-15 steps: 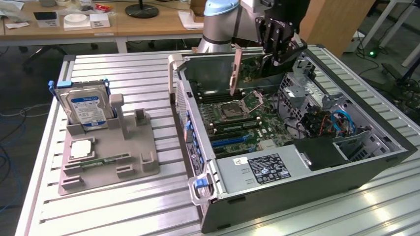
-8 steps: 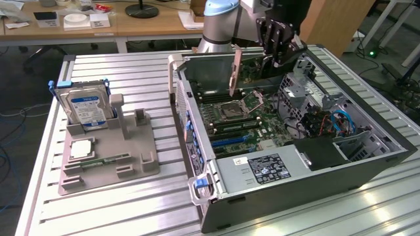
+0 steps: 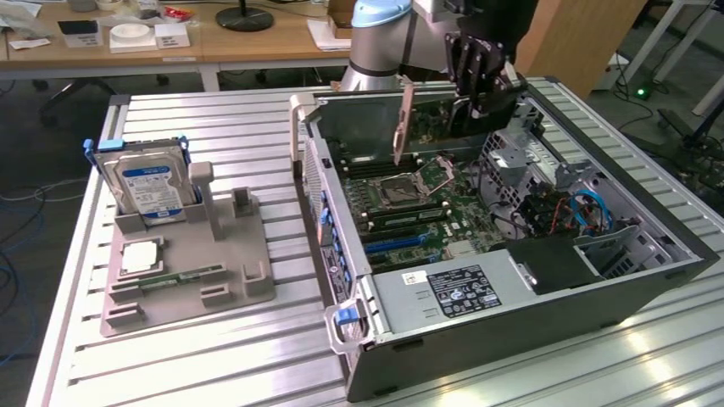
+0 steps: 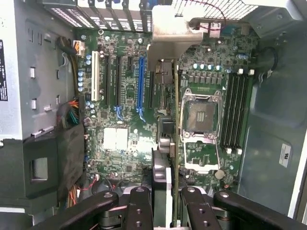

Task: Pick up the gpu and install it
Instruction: 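Insert the gpu into the slot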

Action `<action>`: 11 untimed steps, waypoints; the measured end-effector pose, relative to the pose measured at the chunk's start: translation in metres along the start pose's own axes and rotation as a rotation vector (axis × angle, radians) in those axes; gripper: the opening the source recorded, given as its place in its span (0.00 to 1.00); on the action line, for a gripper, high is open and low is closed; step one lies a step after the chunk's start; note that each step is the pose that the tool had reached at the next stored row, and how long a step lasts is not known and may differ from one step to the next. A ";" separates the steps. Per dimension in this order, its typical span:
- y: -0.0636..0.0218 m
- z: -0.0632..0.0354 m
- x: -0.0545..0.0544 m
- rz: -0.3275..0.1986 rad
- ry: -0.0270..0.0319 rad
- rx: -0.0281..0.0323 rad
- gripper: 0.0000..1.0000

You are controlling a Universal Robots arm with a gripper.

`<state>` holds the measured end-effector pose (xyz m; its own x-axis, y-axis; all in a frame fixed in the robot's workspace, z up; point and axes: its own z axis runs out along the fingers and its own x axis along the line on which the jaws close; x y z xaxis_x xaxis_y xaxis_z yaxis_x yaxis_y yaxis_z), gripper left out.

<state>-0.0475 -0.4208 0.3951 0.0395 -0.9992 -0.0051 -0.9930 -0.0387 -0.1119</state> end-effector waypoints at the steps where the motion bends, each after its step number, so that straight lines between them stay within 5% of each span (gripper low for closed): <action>1: 0.0001 0.0007 0.001 0.000 -0.0004 -0.0015 0.28; 7: 0.0017 0.0092 0.002 0.004 -0.0004 -0.0160 0.28; 11: 0.0027 0.0142 0.002 0.049 0.0090 -0.0172 0.28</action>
<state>-0.0485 -0.4228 0.3807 -0.0099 -1.0000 -0.0012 -0.9955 0.0099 -0.0947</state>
